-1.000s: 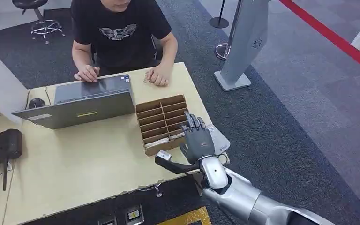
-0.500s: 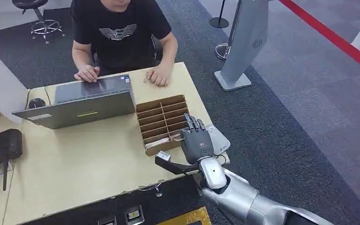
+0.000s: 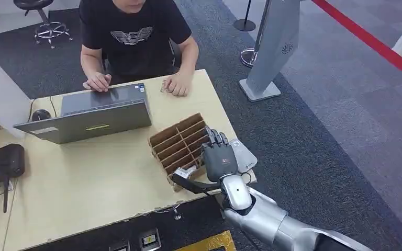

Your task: Pass the card to the sensor for recognition and then transmit it.

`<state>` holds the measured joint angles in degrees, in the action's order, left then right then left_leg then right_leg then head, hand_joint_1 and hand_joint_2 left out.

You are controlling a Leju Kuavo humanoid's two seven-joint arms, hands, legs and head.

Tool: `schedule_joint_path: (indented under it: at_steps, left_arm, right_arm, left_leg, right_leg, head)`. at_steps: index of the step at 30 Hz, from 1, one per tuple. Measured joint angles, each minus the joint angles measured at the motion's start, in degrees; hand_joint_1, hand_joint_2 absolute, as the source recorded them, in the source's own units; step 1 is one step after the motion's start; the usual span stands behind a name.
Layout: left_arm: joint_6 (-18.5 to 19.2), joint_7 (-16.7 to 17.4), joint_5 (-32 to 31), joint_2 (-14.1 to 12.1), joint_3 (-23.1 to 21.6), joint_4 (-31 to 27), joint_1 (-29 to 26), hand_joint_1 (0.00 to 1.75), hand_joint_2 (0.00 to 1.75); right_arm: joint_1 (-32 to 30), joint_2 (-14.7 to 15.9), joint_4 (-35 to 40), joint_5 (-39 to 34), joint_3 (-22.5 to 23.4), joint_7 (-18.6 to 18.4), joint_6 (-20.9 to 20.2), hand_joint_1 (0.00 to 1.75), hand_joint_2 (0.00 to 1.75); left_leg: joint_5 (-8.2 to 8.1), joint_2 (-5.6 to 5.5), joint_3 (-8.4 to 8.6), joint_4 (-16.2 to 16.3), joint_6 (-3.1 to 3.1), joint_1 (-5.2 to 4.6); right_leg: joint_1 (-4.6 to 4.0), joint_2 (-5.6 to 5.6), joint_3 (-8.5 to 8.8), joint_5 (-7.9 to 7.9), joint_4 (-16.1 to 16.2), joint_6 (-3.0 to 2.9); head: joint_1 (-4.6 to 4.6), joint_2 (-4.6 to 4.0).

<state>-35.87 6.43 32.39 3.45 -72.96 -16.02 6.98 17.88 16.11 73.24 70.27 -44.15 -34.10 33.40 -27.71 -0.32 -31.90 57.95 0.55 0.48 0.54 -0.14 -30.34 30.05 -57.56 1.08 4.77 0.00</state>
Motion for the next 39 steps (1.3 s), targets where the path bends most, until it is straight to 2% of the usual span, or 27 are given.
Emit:
schedule_joint_path:
  at_steps: [5, 13, 17, 23, 28, 34, 39]
  left_arm:
    - [-0.1, 0.0, 0.0, 0.0, 0.0, 0.0, 0.0, 0.0, 0.0]
    - [-0.2, 0.0, 0.6, 0.0, 0.0, 0.0, -0.1, 0.0, 0.0]
    - [-0.2, 0.0, 0.6, 0.0, 0.0, 0.0, -0.1, 0.0, 0.0]
    - [-0.3, 0.0, 0.6, 0.0, 0.0, 0.0, -0.1, 0.0, 0.0]
    - [-0.3, 0.0, 0.6, 0.0, 0.0, 0.0, -0.1, 0.0, 0.0]
    - [0.5, 0.0, 0.6, -0.1, 0.0, 0.0, -0.1, 0.0, 0.0]
    - [0.8, 0.0, 0.6, -0.1, 0.0, 0.0, 0.0, 0.0, 0.0]
  right_arm:
    - [0.0, -0.1, -0.3, 0.4, 0.0, 0.0, 0.7, 1.75, 1.75]
    - [-0.3, 0.0, 1.5, 4.4, 0.2, -1.4, 4.0, 1.75, 1.75]
    - [-1.0, 0.0, 4.2, 8.2, 1.3, -2.8, 6.1, 1.75, 1.75]
    - [-3.5, 0.0, 10.4, 14.6, 4.5, -3.5, 6.3, 1.75, 1.75]
    - [-4.4, 0.0, 16.1, 16.3, 6.9, -3.3, 6.3, 1.75, 1.75]
    - [-4.5, 0.0, 20.7, 15.6, 9.1, -1.5, 6.3, 1.75, 1.75]
    - [-4.5, -1.9, 24.2, 12.8, 12.0, 3.8, 6.3, 1.75, 1.75]
  left_leg:
    - [0.0, 0.0, 0.0, 0.0, 0.0, 0.0]
    - [0.0, 0.0, 0.01, 0.0, 0.0, 0.0]
    - [0.0, 0.01, 0.01, 0.0, 0.0, 0.0]
    - [0.0, 0.02, 0.01, 0.0, 0.0, 0.0]
    - [0.0, 0.02, 0.02, 0.0, 0.0, 0.0]
    - [0.0, 0.02, 0.02, 0.0, 0.0, 0.0]
    - [0.0, 0.02, 0.01, 0.0, 0.0, 0.0]
  right_leg:
    - [0.0, 0.0, 0.0, 0.0, 0.0, 0.0]
    - [0.0, 0.01, 0.0, 0.0, 0.0, 0.0]
    - [0.0, 0.01, -0.01, 0.0, 0.0, 0.0]
    - [0.0, 0.02, -0.01, 0.0, 0.0, 0.0]
    - [0.0, 0.02, 0.0, 0.0, 0.0, 0.0]
    - [0.0, 0.02, 0.01, -0.01, 0.0, 0.0]
    - [0.0, 0.01, 0.0, 0.0, 0.0, 0.0]
  head:
    - [0.0, 0.0]
    - [0.0, 0.0]
    - [0.0, 0.0]
    - [0.0, 0.0]
    - [0.0, 0.0]
    - [0.0, 0.0]
    - [0.0, 0.0]
